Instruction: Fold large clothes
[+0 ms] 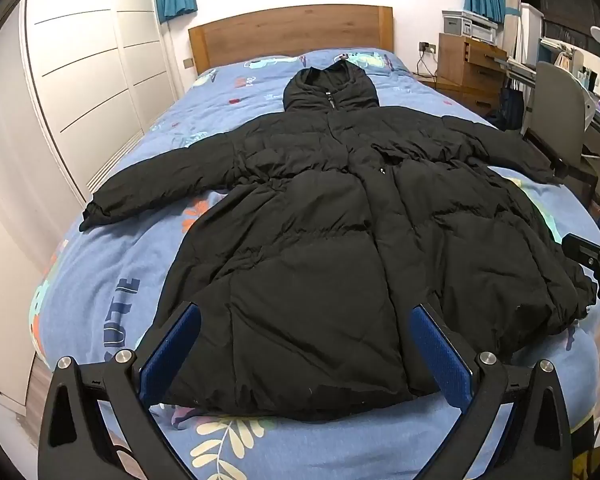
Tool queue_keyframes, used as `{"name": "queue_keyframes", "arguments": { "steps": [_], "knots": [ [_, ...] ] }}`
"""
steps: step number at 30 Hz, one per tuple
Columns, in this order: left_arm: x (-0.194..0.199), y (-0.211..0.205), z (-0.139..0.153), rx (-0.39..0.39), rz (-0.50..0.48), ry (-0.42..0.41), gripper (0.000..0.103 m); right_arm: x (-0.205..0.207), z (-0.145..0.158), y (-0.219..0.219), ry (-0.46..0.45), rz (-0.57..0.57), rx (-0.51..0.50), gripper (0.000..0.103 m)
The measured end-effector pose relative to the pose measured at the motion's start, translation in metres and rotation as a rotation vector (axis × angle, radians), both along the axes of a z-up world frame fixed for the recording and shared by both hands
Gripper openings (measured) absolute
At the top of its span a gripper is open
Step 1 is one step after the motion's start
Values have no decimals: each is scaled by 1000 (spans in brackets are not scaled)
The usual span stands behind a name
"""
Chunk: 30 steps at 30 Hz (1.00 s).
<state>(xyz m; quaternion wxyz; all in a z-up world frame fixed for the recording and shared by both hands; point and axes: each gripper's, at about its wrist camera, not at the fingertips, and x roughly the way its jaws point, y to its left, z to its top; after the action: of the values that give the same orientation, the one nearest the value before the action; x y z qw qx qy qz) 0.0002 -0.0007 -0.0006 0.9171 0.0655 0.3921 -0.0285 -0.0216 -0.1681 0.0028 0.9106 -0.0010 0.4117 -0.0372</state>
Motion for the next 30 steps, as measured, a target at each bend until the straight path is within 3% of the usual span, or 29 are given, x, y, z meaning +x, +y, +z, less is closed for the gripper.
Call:
{"name": "queue_keyframes", "arguments": {
  "steps": [30],
  "knots": [
    [0,-15,-4,-15,4,51,102,1,-4,1,25,9,-18,103]
  ]
}}
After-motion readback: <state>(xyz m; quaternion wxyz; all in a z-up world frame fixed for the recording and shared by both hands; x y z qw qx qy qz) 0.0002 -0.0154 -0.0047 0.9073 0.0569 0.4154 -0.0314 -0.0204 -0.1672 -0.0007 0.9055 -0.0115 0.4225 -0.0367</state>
